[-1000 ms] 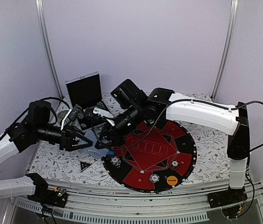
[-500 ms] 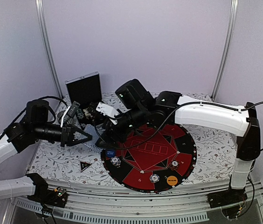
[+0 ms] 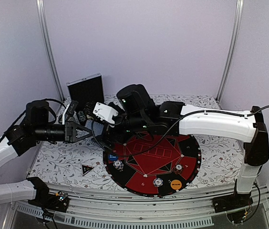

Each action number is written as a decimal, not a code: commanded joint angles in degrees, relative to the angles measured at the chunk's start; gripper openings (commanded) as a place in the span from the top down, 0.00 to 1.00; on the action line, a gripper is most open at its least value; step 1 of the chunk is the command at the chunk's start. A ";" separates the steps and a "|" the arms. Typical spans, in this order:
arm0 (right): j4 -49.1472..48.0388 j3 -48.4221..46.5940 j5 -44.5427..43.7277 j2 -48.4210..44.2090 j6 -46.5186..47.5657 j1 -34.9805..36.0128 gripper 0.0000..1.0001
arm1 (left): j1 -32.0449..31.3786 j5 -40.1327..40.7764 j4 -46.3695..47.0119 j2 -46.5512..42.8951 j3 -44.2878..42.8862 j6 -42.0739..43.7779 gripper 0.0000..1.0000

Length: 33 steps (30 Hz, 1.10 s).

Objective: Distribute texas hold em gaming equipment
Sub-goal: Pass from the left arm to the right

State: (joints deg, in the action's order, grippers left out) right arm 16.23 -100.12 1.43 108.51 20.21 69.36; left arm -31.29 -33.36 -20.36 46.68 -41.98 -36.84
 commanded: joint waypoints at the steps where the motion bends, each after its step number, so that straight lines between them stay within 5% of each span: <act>1: -0.75 -2.46 2.50 2.11 -0.56 0.34 0.01 | -0.04 1.43 1.62 -0.65 -1.23 -2.04 1.00; 16: 2.44 -6.47 -7.55 7.99 -0.75 2.99 0.02 | 0.00 1.56 4.18 -0.81 -0.12 -3.99 1.00; 24: 2.76 -7.20 -9.77 8.05 -0.32 3.37 0.38 | 0.17 0.36 5.36 -0.97 0.51 -5.07 1.00; 33: 2.67 -7.64 -8.70 7.95 0.16 3.32 0.56 | 0.35 -4.04 11.51 -1.85 3.66 -8.96 0.94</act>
State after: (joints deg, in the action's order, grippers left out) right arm 20.10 -105.82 -8.08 115.90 20.49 72.53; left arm -30.68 -31.62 -15.20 46.37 -39.44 -44.40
